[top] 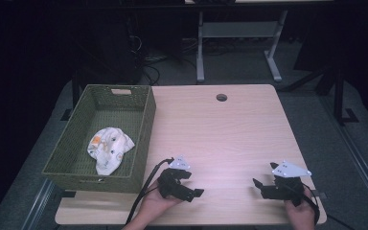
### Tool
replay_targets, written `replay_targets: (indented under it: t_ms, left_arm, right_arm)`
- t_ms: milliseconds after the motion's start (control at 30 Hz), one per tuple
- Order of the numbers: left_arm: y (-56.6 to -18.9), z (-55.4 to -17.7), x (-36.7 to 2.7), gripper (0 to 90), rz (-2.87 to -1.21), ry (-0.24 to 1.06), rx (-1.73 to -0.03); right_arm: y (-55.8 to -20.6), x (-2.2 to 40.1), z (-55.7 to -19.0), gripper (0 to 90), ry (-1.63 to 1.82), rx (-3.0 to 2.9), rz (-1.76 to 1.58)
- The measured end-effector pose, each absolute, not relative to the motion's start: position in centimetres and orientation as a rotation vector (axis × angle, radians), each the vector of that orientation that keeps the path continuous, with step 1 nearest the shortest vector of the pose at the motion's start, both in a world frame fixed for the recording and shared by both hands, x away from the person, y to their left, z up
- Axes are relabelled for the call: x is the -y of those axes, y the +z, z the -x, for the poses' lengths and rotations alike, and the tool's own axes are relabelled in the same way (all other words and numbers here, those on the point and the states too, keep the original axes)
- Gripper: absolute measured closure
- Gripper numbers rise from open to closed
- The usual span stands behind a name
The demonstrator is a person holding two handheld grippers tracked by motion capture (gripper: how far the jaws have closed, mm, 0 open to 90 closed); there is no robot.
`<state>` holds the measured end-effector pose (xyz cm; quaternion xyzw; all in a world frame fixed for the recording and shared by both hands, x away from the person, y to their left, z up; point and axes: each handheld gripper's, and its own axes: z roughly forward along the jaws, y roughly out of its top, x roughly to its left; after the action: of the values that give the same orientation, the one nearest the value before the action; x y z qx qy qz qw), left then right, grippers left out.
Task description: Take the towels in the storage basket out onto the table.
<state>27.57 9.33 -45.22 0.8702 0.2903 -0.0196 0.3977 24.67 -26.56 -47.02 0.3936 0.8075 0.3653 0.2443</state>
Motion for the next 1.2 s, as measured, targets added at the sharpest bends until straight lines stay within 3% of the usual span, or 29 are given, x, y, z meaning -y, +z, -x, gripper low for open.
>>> replay_targets:
  t_ms: [300, 667, 800, 1200]
  left_arm:
    - [-45.3, -28.3, -9.2, 19.6, -2.224, -0.062, -0.752]
    - [-43.6, -29.4, -9.0, 20.2, -2.224, -0.251, -0.789]
    - [-42.8, -29.6, -9.2, 24.1, -2.219, -0.260, -0.761]
    - [-39.3, -30.6, -9.7, 19.4, -2.213, -0.281, -0.729]
  right_arm:
    - [-47.1, 26.7, -24.8, 13.7, 0.998, -2.197, -1.092]
    - [-47.3, 26.4, -24.9, 13.7, 0.998, -2.202, -1.097]
    - [-47.2, 26.5, -24.9, 13.6, 1.002, -2.194, -1.099]
    - [-47.3, 26.4, -24.9, 13.6, 0.989, -2.202, -1.099]
